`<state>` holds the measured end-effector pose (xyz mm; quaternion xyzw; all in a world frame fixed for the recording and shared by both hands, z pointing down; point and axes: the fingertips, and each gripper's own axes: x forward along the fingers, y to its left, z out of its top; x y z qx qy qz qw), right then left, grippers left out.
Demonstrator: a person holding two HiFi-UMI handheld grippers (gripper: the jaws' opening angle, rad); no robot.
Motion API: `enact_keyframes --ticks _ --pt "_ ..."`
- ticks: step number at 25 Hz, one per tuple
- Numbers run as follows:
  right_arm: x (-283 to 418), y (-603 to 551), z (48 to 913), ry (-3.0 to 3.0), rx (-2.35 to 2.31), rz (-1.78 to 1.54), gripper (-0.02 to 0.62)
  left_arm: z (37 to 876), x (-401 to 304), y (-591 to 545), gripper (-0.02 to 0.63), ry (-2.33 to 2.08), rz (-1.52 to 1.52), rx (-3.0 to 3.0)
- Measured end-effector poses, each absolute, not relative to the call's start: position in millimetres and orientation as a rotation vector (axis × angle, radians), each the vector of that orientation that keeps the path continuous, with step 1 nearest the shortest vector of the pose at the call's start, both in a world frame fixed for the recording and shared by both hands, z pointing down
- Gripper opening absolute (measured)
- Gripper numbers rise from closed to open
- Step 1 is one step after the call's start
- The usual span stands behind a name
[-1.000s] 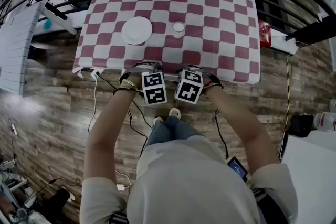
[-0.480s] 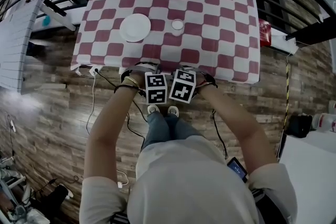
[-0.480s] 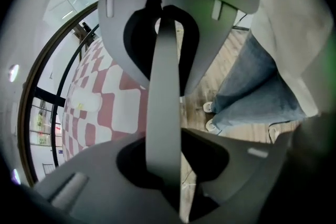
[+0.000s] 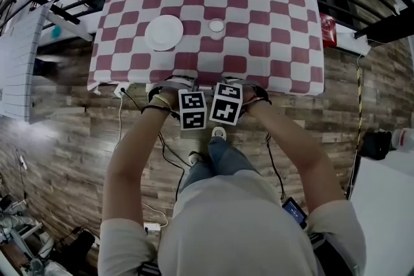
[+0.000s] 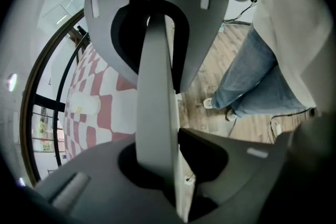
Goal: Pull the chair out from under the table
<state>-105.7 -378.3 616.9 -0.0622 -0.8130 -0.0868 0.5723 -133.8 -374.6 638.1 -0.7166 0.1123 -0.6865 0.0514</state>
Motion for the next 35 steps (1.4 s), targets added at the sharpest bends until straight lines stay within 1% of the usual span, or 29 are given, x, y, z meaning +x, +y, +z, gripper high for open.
enact_keyframes --ticks 13,25,35 --pt "-105.9 -371.3 617.4 -1.903 -0.139 -0.194 0.073 637.2 -134.1 -368.3 0.086 0.334 -2.078 -2.192" --pt "-103.0 -339.1 617.5 -1.901 -0.062 -0.139 0.074 637.0 -131.5 -339.1 0.083 0.262 -2.048 -2.180" --pt "-100.9 -325.6 618.3 -1.894 -0.092 -0.147 0.074 637.4 -128.7 -324.5 0.081 0.269 -2.046 -2.204"
